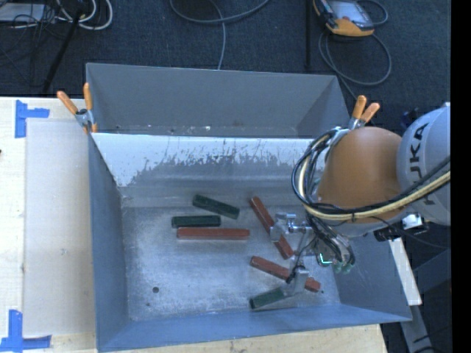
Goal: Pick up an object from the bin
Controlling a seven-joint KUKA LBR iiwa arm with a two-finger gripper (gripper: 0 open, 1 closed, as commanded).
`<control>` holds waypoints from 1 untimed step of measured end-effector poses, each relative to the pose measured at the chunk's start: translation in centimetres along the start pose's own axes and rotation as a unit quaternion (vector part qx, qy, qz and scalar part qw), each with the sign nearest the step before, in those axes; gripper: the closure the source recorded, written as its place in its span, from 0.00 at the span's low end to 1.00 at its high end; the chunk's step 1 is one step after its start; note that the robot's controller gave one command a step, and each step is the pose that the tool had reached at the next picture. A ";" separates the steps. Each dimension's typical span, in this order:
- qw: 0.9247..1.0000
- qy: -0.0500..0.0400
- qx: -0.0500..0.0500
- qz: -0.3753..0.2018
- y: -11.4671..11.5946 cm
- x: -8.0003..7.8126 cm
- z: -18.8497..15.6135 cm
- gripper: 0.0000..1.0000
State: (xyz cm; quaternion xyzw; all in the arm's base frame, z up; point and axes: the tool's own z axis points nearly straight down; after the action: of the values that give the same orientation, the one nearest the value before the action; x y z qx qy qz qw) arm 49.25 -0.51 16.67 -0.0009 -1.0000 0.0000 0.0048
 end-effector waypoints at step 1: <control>0.991 -0.005 0.001 -0.135 -4.5 1.8 -2.6 0.00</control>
Offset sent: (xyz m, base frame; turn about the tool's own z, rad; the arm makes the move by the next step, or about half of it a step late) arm -0.0179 -0.0440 0.0266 -0.2723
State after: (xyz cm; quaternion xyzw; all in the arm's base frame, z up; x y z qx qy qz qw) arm 47.49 -5.00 19.30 0.1341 -0.9910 0.0005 -0.0003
